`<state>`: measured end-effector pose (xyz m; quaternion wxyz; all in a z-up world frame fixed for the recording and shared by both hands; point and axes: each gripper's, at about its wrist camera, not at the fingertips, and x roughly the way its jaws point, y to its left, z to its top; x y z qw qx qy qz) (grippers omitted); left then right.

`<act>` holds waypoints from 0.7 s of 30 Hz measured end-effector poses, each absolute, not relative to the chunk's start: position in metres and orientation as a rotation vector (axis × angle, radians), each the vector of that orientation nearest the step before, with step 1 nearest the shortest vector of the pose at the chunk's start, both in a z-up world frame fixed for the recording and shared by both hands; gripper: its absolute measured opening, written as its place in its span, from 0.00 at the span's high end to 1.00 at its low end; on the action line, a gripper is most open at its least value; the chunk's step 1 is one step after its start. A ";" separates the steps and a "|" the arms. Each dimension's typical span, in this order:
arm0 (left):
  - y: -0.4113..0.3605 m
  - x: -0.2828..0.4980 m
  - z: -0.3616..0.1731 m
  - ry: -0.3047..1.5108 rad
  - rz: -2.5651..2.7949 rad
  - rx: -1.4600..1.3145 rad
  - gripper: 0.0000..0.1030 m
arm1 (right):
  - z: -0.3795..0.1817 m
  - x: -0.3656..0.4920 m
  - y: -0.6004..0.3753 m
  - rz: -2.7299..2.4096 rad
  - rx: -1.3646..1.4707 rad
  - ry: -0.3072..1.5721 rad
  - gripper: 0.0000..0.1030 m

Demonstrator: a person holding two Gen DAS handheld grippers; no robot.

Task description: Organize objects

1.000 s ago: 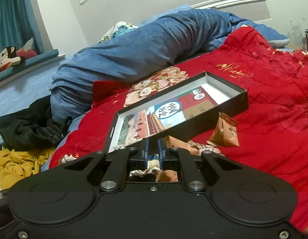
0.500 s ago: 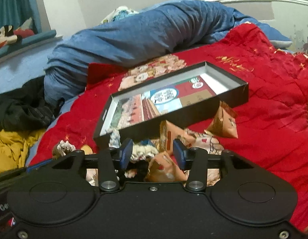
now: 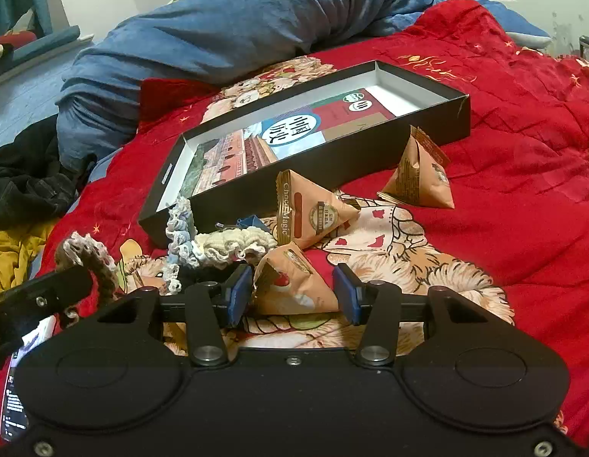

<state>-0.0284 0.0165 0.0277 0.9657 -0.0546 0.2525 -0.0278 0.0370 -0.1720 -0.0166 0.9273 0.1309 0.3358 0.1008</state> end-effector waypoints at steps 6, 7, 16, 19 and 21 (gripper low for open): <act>0.018 -0.028 0.031 0.495 -0.063 -0.114 0.88 | -0.012 0.036 -0.174 0.202 0.286 0.687 0.58; 0.018 -0.029 0.031 0.491 -0.064 -0.113 0.88 | -0.010 0.036 -0.174 0.201 0.291 0.684 0.58; 0.021 -0.027 0.037 0.457 -0.070 -0.124 0.88 | 0.016 0.034 -0.185 0.211 0.315 0.646 0.72; 0.019 -0.027 0.037 0.447 -0.072 -0.120 0.88 | 0.020 0.033 -0.190 0.208 0.315 0.633 0.72; 0.016 -0.027 0.035 0.454 -0.070 -0.111 0.88 | 0.019 0.033 -0.195 0.207 0.316 0.638 0.77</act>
